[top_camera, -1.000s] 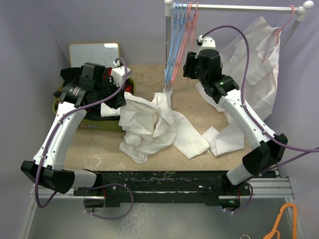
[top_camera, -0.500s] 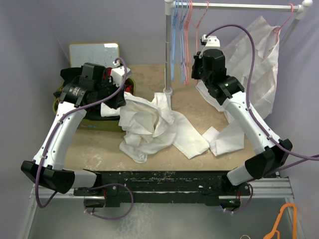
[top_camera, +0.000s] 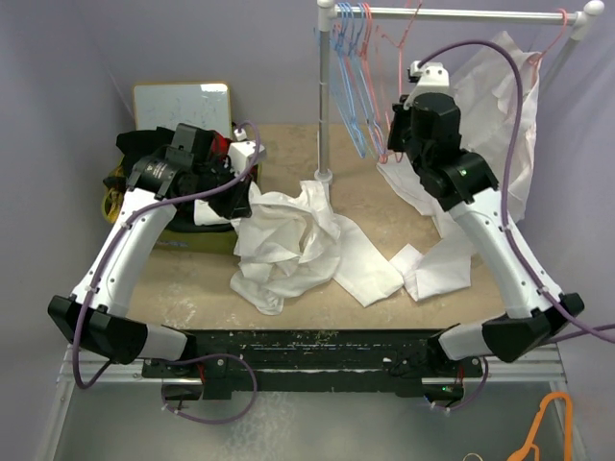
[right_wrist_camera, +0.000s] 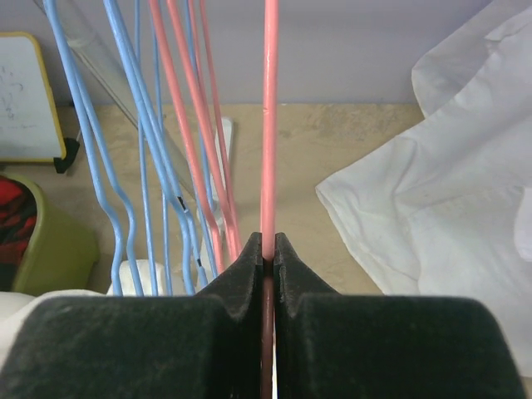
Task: Place the shirt on the hanger
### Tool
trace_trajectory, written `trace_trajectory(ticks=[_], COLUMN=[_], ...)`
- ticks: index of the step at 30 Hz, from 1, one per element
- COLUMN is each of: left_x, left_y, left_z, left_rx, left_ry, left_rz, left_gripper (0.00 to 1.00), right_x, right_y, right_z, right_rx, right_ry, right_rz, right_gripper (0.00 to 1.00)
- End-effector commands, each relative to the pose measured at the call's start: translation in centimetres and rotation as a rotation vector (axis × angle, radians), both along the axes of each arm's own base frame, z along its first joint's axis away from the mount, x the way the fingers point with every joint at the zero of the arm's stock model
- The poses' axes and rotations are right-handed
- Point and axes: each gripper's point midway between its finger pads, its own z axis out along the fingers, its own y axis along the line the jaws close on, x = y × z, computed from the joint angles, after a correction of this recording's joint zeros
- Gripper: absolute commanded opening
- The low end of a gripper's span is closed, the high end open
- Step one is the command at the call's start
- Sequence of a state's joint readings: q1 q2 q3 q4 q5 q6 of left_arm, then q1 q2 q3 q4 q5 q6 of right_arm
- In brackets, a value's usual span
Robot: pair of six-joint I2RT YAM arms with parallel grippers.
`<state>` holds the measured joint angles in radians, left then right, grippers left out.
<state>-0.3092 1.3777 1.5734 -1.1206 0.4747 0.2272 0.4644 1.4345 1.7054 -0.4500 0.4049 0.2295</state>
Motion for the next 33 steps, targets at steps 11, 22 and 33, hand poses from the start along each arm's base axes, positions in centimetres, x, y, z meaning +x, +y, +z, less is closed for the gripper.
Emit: trace_trajectory(ticks=[11,22,33], left_x=[5.8,5.7,5.5], left_y=[-0.5,-3.6,-4.5], left_z=[1.4,2.5,4.1], left_rx=[0.126,0.141,0.185], left_ry=[-0.101,-0.085,-0.138], left_rz=[0.037,-0.08,-0.104], left_gripper=[0.04,0.05,0.06], right_x=[-14.1,-30.8,-35.4], right_y=[-4.2,-3.3,1.0], right_z=[-0.9,-5.5,-6.0], right_rx=[0.171,0.517,0.577], right_ry=[0.009,0.196,0.301], right_rz=[0.077,0.386,0.739], right_gripper=[0.0,0.0,0.0])
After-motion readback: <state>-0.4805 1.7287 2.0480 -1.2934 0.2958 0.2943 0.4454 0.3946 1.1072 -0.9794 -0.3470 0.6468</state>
